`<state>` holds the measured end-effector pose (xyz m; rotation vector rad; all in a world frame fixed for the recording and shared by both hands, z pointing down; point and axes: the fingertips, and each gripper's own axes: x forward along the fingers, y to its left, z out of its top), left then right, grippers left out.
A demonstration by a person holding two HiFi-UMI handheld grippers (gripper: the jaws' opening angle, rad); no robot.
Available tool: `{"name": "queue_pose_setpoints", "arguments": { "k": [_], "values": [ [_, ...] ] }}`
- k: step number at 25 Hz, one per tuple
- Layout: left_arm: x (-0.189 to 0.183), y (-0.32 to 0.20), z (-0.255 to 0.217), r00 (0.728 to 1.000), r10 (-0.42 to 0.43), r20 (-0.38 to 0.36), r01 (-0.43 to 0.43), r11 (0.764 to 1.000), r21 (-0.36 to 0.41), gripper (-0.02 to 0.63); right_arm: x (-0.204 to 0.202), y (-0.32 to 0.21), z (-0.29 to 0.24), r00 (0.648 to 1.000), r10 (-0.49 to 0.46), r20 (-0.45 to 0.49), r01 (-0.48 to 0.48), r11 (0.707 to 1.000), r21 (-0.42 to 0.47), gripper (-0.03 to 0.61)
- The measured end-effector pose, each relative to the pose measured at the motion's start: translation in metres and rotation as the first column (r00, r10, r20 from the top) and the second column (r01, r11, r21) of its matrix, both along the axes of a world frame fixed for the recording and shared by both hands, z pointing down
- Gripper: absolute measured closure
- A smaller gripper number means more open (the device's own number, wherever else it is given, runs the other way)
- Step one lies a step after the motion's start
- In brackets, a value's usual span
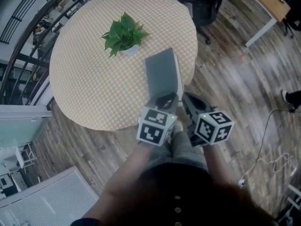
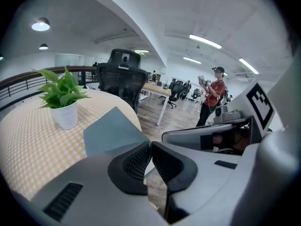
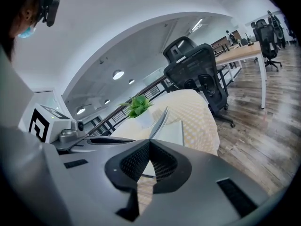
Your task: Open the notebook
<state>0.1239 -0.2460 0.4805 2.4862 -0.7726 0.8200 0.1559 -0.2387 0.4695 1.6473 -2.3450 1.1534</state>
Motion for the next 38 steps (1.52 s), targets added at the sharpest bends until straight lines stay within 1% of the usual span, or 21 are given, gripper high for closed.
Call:
{"name": "queue_pose_setpoints", "arguments": {
  "k": [4,8,11,17,24,30,38],
  "values": [
    [-0.009,0.008,-0.013,0.997,-0.032,-0.064,0.031,0.999,-0.013,0.586,-0.008,-0.001,-0.009,1.000,-0.015,-0.010,0.015,1.000,0.020,0.568],
    [-0.025,0.009,-0.023,0.989,-0.081,-0.120,0.078,0.996,-0.030,0.586,-0.017,-0.002,-0.018,0.999,-0.040,-0.019,0.041,0.999,0.036,0.568],
    [-0.039,0.006,-0.030,0.982,-0.119,-0.147,0.115,0.993,-0.038,0.588,-0.025,-0.003,-0.022,0.998,-0.063,-0.023,0.064,0.997,0.044,0.568],
    [-0.061,0.005,-0.037,0.966,-0.183,-0.183,0.178,0.983,-0.044,0.586,-0.049,-0.005,-0.028,0.990,-0.138,-0.032,0.140,0.988,0.059,0.568],
    [-0.094,0.003,-0.041,0.926,-0.296,-0.234,0.286,0.955,-0.074,0.586,-0.082,-0.005,-0.032,0.970,-0.238,-0.047,0.240,0.968,0.066,0.568],
    [-0.120,0.001,-0.039,0.898,-0.364,-0.247,0.354,0.931,-0.086,0.586,-0.116,-0.009,-0.027,0.952,-0.303,-0.047,0.304,0.952,0.040,0.568],
    [-0.148,0.006,-0.032,0.864,-0.435,-0.254,0.421,0.900,-0.111,0.586,-0.157,-0.010,-0.020,0.917,-0.395,-0.056,0.397,0.918,0.017,0.568]
  ]
}}
